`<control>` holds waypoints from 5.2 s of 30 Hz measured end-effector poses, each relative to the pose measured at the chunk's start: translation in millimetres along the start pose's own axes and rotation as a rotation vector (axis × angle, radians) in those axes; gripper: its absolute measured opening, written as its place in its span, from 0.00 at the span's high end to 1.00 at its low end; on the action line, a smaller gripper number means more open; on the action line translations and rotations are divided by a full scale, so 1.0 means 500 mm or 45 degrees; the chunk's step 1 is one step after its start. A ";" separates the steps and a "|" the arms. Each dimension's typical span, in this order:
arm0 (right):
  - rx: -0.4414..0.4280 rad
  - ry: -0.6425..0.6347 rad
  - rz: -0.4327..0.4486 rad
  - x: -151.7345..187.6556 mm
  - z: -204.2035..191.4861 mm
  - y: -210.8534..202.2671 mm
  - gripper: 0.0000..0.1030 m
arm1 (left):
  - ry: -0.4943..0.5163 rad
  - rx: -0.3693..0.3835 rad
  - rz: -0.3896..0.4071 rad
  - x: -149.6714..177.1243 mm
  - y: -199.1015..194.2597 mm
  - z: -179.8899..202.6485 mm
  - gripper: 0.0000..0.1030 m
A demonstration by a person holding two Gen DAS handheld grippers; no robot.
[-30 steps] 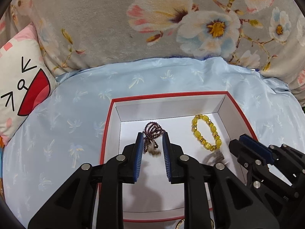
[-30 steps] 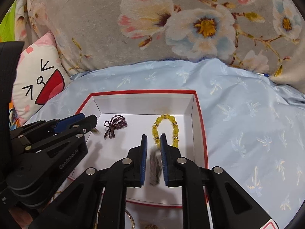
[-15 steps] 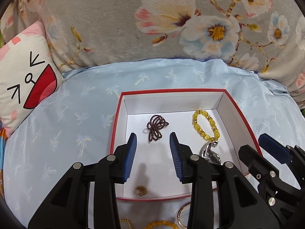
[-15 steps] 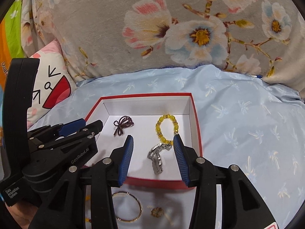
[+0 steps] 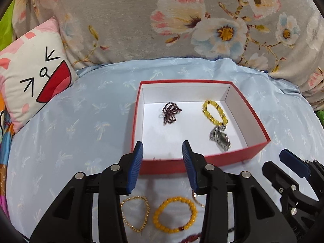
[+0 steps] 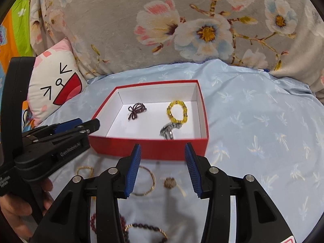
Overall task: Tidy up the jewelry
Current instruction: 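Withdraw the right tool from the box back over the remaining jewelry, then grasp the red bead bracelet with the left tool while the right tool grasps the dark bead bracelet, then carry both bead bracelets into the red box and open both tools, then withdraw both tools from the box over the remaining jewelry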
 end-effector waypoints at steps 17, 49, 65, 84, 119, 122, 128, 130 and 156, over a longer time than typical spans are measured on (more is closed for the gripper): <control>0.035 0.028 -0.148 0.178 0.053 -0.072 0.57 | -0.089 0.050 -0.131 0.206 -0.075 -0.013 0.56; 0.140 -0.060 -0.211 0.232 0.043 -0.016 0.86 | 0.081 0.043 -0.135 0.252 -0.039 0.090 0.77; 0.063 -0.011 -0.177 0.200 0.034 -0.054 0.92 | 0.028 0.113 -0.126 0.232 -0.072 0.067 0.93; -0.014 -0.016 0.014 0.048 0.007 -0.102 0.92 | 0.000 0.072 0.062 0.071 -0.141 0.004 0.93; -0.048 0.003 -0.033 -0.157 -0.031 0.186 0.92 | 0.012 -0.010 0.018 -0.149 0.129 -0.009 0.93; -0.046 0.001 -0.048 -0.152 -0.034 0.200 0.92 | 0.013 -0.010 0.006 -0.147 0.141 -0.008 0.93; -0.047 -0.004 -0.069 -0.146 -0.040 0.220 0.92 | 0.015 -0.004 -0.012 -0.142 0.159 -0.007 0.93; -0.044 -0.011 -0.069 -0.145 -0.042 0.223 0.92 | 0.014 0.000 -0.019 -0.141 0.163 -0.009 0.93; -0.024 0.013 0.029 -0.121 -0.036 0.119 0.46 | -0.019 -0.045 0.014 -0.115 0.087 -0.016 0.69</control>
Point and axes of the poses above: each gripper's, at about its wrist camera, not at the fingertips, and y roughly the way its jaws point, z to its right, x to its underside, the point moved 2 cm from there along y, roughly the way its jaws point, and after that the axes turned 13 degrees about y, right-handed, at the moved point
